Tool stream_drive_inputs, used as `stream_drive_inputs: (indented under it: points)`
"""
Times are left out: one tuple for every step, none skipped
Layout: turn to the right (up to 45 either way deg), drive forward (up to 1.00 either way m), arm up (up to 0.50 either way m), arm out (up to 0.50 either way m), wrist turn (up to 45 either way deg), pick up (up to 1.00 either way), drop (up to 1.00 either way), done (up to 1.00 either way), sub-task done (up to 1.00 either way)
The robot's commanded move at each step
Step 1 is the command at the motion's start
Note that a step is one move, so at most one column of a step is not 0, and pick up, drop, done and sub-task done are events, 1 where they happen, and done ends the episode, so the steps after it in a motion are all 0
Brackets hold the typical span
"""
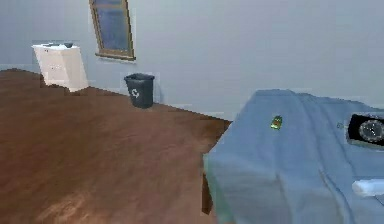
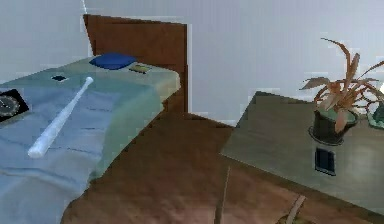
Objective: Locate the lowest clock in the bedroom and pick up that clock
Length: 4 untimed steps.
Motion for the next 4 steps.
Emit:
stream_drive_inputs:
  points:
    - [0.0,0.05,0.0,0.0,0.0,0.0,0.0,0.0,0.0]
    - [24.0,0.0,0.0,0.0,0.0,0.0,0.0,0.0,0.0]
    - [0.0,0.15,0.0,0.0,0.0,0.0,0.0,0.0,0.0]
    - [-45.0,0.0,0.0,0.0,0.0,0.0,0.0,0.0,0.0]
